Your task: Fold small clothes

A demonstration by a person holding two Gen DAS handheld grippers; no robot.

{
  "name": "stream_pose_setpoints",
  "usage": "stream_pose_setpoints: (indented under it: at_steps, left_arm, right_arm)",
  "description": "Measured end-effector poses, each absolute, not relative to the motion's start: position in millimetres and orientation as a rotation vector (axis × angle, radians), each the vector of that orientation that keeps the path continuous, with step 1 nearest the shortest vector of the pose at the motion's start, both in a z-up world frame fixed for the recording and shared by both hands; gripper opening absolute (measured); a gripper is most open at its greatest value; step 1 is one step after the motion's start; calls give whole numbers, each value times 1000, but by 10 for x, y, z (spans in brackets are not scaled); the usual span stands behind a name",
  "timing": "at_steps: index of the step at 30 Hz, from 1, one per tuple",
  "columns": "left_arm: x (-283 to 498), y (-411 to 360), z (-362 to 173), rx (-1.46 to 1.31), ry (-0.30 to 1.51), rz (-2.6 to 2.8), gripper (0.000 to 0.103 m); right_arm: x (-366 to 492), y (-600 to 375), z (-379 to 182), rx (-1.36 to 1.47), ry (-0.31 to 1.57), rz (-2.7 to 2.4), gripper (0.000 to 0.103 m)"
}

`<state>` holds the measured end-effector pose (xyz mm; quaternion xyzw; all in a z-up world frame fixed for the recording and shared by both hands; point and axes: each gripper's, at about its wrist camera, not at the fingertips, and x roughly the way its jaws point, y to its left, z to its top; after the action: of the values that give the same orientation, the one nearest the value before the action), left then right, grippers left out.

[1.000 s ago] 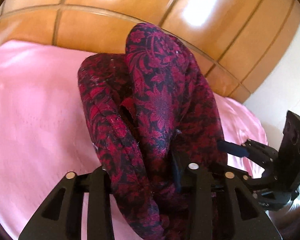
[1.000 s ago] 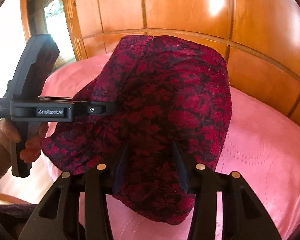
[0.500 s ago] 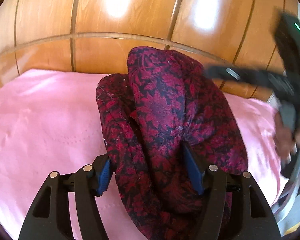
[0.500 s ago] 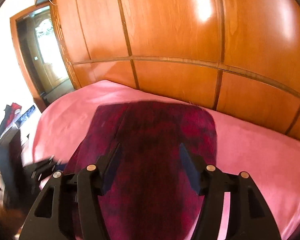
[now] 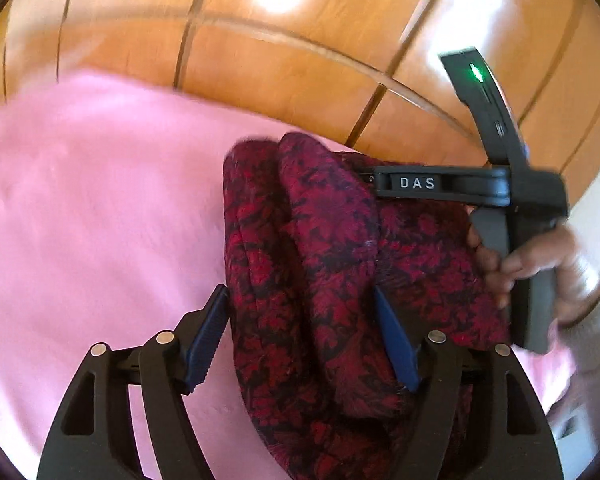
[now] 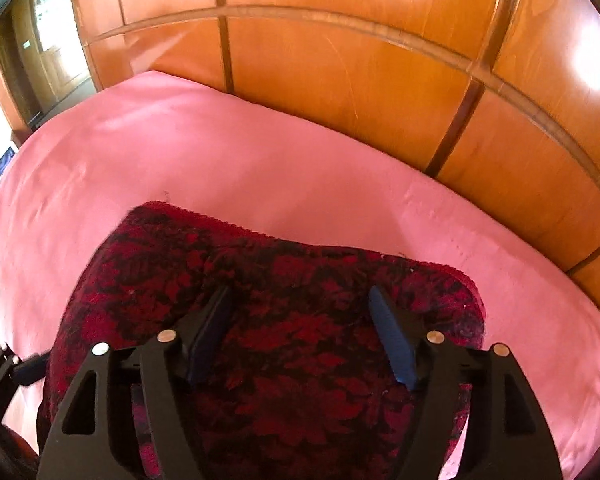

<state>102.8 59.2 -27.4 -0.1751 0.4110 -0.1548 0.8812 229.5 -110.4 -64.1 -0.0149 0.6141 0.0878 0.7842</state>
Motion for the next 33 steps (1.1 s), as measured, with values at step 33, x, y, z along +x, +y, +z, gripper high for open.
stream_pose_setpoints:
  at_steps: [33]
  left_arm:
    - [642,400,-43,-85,762,-224,80]
  right_arm:
    - [828,-2435,-507,740,1182,309,100]
